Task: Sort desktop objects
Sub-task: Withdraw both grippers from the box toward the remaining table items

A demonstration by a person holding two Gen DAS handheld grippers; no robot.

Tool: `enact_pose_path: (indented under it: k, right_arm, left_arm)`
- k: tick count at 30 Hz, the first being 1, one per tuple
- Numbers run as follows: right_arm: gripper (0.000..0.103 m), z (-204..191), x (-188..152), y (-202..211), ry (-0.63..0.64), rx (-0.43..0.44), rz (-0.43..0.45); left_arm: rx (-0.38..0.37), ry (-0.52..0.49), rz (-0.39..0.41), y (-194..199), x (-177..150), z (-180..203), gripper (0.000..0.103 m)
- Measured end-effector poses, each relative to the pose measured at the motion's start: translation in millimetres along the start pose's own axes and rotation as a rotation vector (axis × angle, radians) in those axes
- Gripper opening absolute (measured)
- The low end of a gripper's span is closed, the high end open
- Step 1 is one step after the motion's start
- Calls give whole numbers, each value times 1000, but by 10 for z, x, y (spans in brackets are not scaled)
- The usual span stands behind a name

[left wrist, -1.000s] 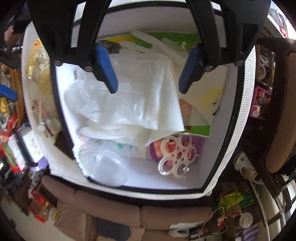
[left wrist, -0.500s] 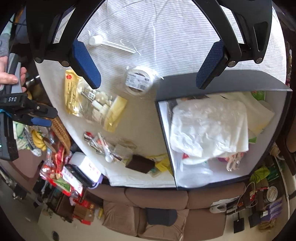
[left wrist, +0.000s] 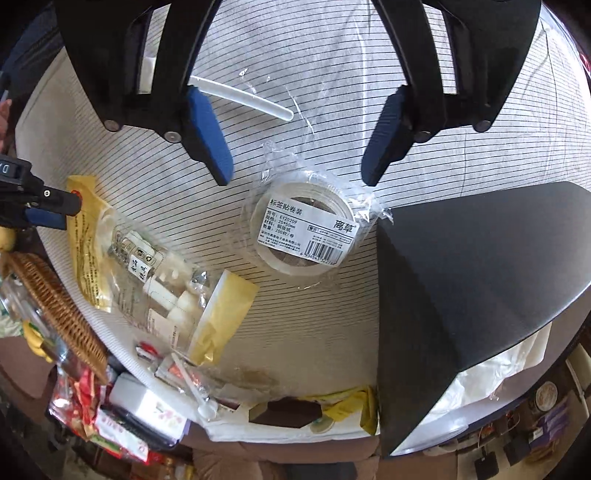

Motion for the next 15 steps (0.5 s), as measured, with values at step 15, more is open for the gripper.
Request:
enact_pose_path:
  k: [15]
  right_arm:
    - [38, 188, 551, -249, -13, 46, 46]
  left_arm:
    - [-36, -7, -18, -397, 685, 336, 64]
Point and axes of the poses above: each gripper's, at about its wrist camera, not at the fingertips, and y roughly against the way its jaws point, z to its right, x to its top, the point moved 3 cm from there along -y, roughly the way its jaws point, and after that the axes turned 2 degrees about x, right-handed, at the moved point
